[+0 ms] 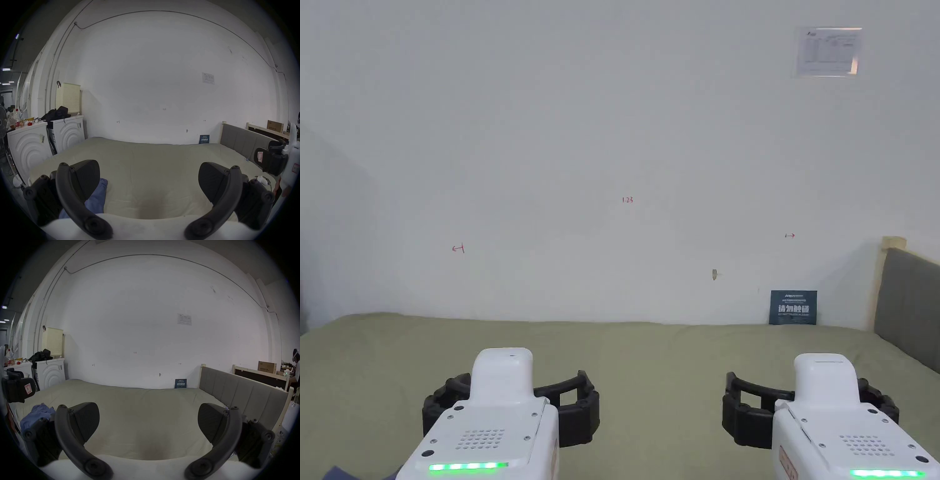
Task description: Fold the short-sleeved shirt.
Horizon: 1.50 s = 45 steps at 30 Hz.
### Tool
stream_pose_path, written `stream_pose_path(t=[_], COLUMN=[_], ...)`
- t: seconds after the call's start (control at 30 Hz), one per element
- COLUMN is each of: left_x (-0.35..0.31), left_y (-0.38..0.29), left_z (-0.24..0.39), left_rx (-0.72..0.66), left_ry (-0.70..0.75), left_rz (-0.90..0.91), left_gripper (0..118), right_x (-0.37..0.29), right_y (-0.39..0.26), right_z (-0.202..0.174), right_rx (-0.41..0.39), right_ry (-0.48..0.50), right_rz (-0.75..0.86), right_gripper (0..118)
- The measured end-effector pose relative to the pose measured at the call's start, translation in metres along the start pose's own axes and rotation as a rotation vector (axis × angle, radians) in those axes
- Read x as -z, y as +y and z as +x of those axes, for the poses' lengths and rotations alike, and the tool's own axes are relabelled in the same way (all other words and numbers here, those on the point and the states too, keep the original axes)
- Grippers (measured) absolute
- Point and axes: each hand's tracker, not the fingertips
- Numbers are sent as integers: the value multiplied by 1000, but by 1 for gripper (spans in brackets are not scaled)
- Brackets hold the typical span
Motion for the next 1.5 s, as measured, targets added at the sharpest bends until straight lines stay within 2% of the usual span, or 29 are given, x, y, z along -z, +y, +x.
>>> stream_pose_path(t=[0.5, 0.9, 1.27, 1.3, 1.33, 1.37, 1.4, 1.43, 1.5], left_x=[-1, 0, 1, 1, 1, 1, 0, 1, 3], left_y=[1, 1, 0, 0, -1, -1, -2, -3, -7], left_z=[1, 0, 0, 0, 0, -1, -1, 0, -2], left_rx=[7, 13, 24, 23, 25, 28, 36, 46, 34], left_ry=[-1, 4, 2, 4, 6, 2, -5, 9, 21], left_rz=[-14, -22, -37, -43, -47, -48, -44, -41, -37], left_gripper=[118, 118, 118, 118, 109, 78, 24, 6, 5], right_x=[-1, -1, 0, 0, 0, -1, -2, -1, -1], right_y=[0, -1, -3, -3, -3, -2, -3, -3, -4], right_z=[1, -4, -7, -7, -8, -8, -9, -10, -9], right_rx=[-5, -57, -64, -65, -66, -60, -54, -50, -33], right_ry=[-1, -9, -5, -7, -7, -4, -4, -18, -58], right_rz=[-23, -16, -34, -38, -56, -57, -55, -58, -42], right_gripper=[118, 118, 116, 113, 97, 67, 30, 1, 0])
